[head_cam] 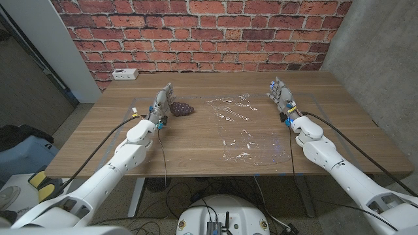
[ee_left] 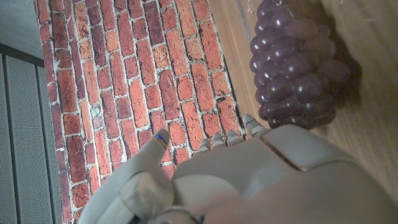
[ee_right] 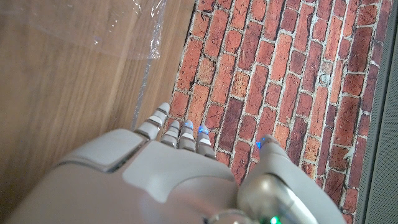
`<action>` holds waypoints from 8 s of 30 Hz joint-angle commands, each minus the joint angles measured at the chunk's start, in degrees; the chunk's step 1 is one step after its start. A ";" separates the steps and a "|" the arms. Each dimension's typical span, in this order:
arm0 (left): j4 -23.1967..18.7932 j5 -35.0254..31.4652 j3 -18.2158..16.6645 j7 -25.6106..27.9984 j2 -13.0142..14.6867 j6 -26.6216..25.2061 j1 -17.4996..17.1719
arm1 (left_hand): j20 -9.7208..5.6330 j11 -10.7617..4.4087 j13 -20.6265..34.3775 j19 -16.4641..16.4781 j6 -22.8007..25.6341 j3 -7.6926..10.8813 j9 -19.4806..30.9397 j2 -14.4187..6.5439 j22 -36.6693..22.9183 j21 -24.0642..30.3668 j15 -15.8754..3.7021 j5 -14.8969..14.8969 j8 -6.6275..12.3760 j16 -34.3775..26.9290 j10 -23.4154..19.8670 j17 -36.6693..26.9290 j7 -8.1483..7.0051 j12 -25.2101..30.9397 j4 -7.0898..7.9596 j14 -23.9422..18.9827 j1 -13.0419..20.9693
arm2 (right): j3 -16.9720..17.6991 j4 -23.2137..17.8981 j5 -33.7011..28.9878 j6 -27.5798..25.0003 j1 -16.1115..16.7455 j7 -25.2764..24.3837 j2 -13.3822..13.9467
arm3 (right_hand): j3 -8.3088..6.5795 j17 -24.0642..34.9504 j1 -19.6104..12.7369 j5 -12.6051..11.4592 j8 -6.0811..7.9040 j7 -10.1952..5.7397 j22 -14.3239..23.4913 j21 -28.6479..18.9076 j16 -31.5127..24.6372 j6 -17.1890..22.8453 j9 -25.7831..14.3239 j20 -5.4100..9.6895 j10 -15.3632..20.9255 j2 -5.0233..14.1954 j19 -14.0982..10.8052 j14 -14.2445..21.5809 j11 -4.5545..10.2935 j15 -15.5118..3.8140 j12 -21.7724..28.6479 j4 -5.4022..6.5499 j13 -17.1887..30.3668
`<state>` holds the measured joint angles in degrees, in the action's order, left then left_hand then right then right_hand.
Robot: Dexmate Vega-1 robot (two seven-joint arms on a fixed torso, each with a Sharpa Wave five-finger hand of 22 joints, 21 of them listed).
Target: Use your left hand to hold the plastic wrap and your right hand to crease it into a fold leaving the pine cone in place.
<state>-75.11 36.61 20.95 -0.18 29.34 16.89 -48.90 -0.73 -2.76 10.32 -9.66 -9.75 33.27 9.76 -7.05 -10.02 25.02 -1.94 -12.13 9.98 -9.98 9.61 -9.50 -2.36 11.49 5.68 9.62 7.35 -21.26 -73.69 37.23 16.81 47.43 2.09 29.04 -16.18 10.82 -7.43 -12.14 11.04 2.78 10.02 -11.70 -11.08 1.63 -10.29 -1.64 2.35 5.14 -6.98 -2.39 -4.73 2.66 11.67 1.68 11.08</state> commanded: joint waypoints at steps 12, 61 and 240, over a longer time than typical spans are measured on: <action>-6.98 -10.41 0.98 9.50 2.87 0.34 -2.19 | 0.27 -0.13 0.16 -3.82 -3.58 0.25 0.07 -1.13 -0.20 0.02 -0.47 -0.26 0.59 -0.40 5.20 -0.02 -0.32 0.49 -0.43 7.99 0.94 | 0.87 -4.38 -1.77 0.36 2.03 -2.50 2.15 | -0.79 0.02 -1.08 -0.30 0.42 0.45 0.21 -0.37 -0.22 0.45 -0.18 -0.10 0.37 0.44 -0.40 0.17 -0.90 0.60 0.35 -0.50 0.23; -16.94 -29.48 5.96 15.79 6.19 -5.28 -1.69 | 1.62 1.41 0.13 -2.26 3.30 -0.05 0.13 -1.42 -0.29 -1.45 1.62 0.14 1.32 -0.66 -1.28 -0.11 0.16 1.56 -1.73 3.36 2.06 | 8.15 -23.29 -5.66 -0.88 18.47 -14.44 9.67 | -1.57 -0.01 -2.43 0.16 0.58 0.43 0.40 -1.04 -0.50 2.62 -0.25 -0.60 2.11 0.75 -2.98 1.93 -2.07 1.15 0.64 -1.72 0.29; -48.85 -65.84 14.10 2.06 21.09 -26.33 -12.28 | 11.34 1.58 0.64 3.26 15.86 1.49 0.56 -0.47 -1.01 -3.59 6.18 1.99 1.50 -0.49 -8.82 -0.42 -1.50 1.20 -6.86 -5.73 6.09 | 19.58 -70.92 -40.18 -60.40 53.28 -27.58 18.98 | -10.01 2.18 -15.63 1.40 0.86 -2.94 0.65 -1.31 -3.53 12.56 -0.76 -1.94 9.60 5.48 -6.12 10.82 0.50 -1.10 1.02 -6.46 0.98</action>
<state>-124.01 -28.66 35.24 3.07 49.78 -10.26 -61.03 10.53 -1.02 10.80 -5.96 5.25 34.67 10.00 -8.08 -10.79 21.52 4.50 -10.33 11.05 -10.60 1.27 -9.87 -3.97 12.54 -0.81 3.97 12.94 -0.32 -143.89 -2.25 -41.16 100.15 -24.29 47.23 -25.69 12.93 -22.24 -10.81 11.87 -0.30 10.53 -12.85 -14.01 13.33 -10.79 -3.48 11.57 10.60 -12.71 7.76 -4.27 1.51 12.82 -4.57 11.86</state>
